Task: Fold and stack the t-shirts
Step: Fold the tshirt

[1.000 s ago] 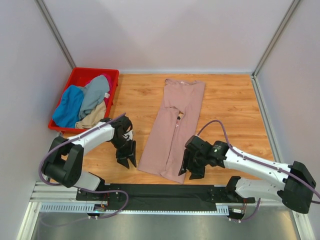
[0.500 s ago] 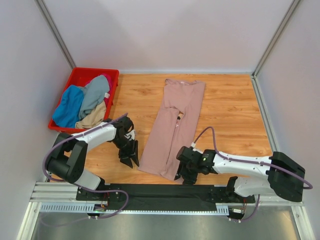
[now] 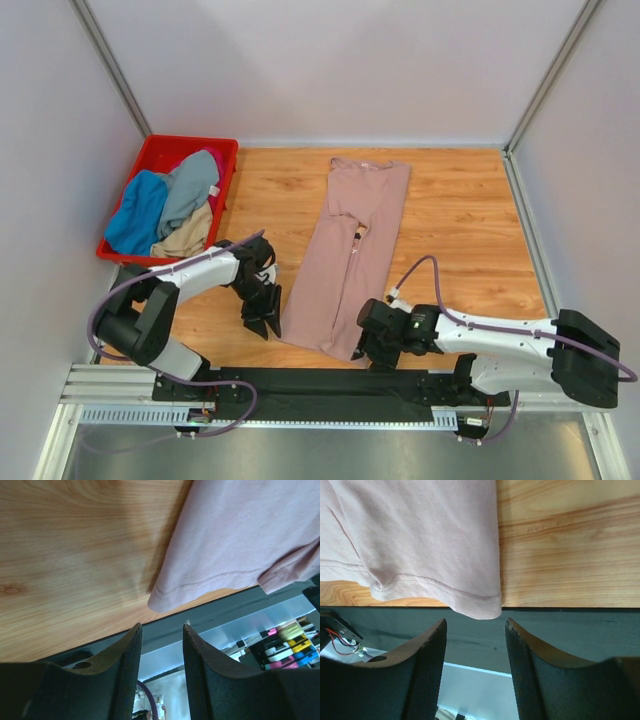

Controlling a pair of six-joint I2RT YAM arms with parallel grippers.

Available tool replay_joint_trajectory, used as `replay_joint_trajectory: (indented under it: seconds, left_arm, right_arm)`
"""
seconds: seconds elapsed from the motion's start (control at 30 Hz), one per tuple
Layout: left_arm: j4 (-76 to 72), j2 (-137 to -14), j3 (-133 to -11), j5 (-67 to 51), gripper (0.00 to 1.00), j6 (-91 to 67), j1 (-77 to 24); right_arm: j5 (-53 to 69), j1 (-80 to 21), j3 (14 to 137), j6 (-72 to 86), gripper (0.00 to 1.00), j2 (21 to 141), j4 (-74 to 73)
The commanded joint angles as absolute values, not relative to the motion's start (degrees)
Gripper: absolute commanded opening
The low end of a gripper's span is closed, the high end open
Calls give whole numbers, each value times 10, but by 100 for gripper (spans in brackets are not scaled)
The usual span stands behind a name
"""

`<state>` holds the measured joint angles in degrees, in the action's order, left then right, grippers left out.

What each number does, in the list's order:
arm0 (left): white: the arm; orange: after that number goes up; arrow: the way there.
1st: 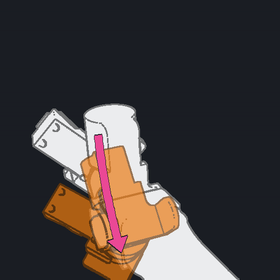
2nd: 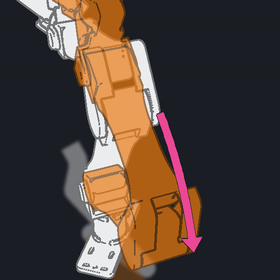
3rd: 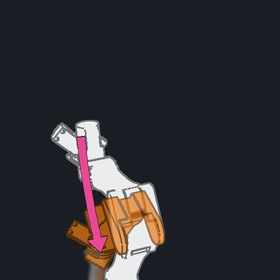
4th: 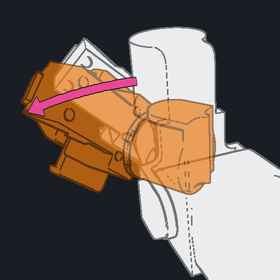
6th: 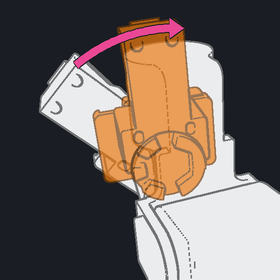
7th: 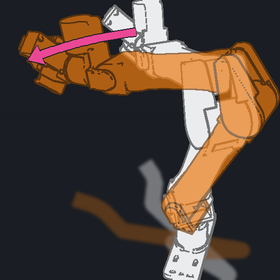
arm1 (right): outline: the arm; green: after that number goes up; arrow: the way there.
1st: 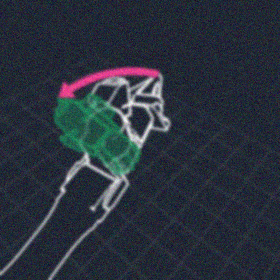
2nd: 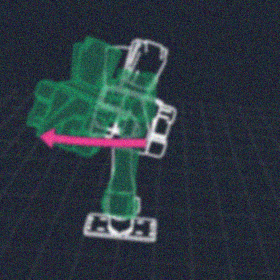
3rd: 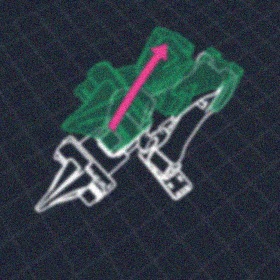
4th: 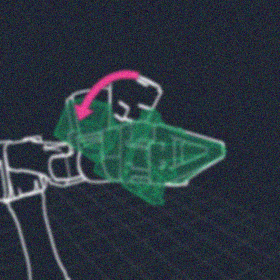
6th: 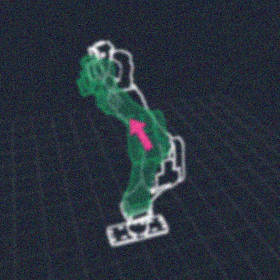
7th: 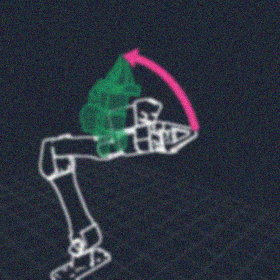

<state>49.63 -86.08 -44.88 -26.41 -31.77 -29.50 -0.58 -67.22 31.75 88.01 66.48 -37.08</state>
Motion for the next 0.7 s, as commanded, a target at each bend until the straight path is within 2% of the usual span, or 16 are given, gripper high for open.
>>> replay_joint_trajectory:
  seconds: [0.0, 0.33, 0.4, 0.43, 0.53, 0.67]
  left_arm:
    - [503, -874, -454, -247, 45, -318, -300]
    - [474, -888, -444, -236, 42, -326, -300]
    - [474, -889, -444, -236, 37, -326, -300]
    - [473, -889, -444, -237, 30, -325, -300]
    - [472, -884, -444, -241, 19, -327, -300]
    - [477, -875, -442, -241, 7, -330, -300]
  right_arm:
    - [-38, -675, 307, 901, 52, 657, -379]
    - [-55, -679, 301, 907, 48, 692, -380]
    - [-61, -679, 302, 908, 44, 699, -383]
    - [-62, -680, 303, 909, 42, 700, -386]
    - [-70, -686, 309, 910, 34, 704, -396]
    - [-82, -686, 323, 906, 18, 709, -413]
